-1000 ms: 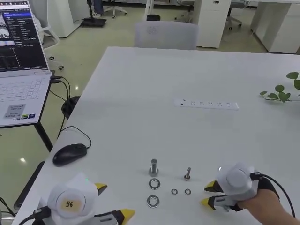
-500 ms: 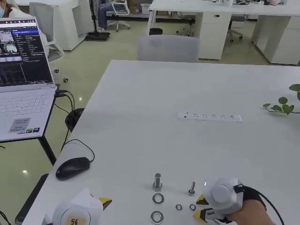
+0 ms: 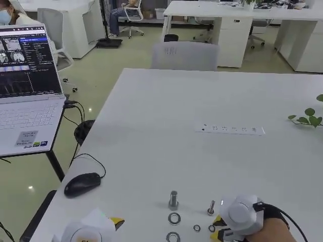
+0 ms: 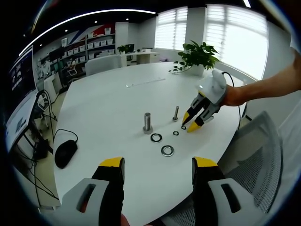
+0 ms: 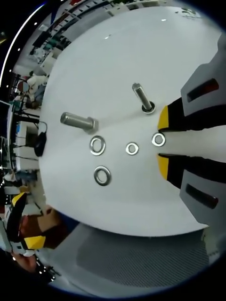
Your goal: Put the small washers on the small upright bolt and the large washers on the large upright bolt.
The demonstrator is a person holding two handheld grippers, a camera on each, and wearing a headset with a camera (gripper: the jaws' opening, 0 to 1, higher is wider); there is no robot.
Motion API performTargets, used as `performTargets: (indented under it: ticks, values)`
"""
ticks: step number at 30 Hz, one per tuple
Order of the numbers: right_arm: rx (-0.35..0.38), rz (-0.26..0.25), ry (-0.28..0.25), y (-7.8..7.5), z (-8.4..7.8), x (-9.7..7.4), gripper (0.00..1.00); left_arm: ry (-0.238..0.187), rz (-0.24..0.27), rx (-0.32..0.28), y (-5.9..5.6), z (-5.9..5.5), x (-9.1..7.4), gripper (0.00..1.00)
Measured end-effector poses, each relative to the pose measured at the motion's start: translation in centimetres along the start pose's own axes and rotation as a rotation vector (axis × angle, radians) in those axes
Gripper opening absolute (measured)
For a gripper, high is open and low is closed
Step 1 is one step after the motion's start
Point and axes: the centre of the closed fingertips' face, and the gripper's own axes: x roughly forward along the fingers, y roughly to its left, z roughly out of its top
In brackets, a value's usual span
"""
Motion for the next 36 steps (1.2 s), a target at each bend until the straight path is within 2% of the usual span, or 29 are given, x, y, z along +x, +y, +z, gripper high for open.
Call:
performTargets:
  ticks: [5, 10, 17, 23, 27, 33, 36]
  values:
    - [-0.014, 0.008, -0.002, 0.1, 0.2, 0.1, 0.18, 0.0, 0.003, -0.006, -0.1, -0.2, -0.1, 0.57]
    - [0.021, 0.026, -0.01, 0.2, 0.4, 0.3, 0.15, 0.001, 0.005, -0.014, 0.0, -0.4, -0.2, 0.57]
    - [0.039, 0.016, -0.012, 0.1, 0.3, 0.3, 0.14, -0.004, 0.007, -0.007, 0.2, -0.1, -0.2, 0.57]
    - [0.124, 0.007, -0.04, 0.1, 0.1, 0.0, 0.14, -0.017, 0.007, -0.008, 0.1, 0.3, -0.3, 0.57]
    - [0.176, 0.016, -0.059, 0.0, -0.3, -0.2, 0.14, -0.01, 0.004, -0.008, -0.1, -0.1, -0.3, 0.57]
    - [0.136, 0.048, -0.046, 0.1, -0.6, -0.4, 0.14, -0.011, 0.001, -0.008, -0.2, 0.0, -0.2, 0.57]
    - [0.046, 0.084, 0.013, 0.0, -1.0, -0.6, 0.15, -0.011, 0.002, -0.007, -0.1, 0.1, -0.2, 0.57]
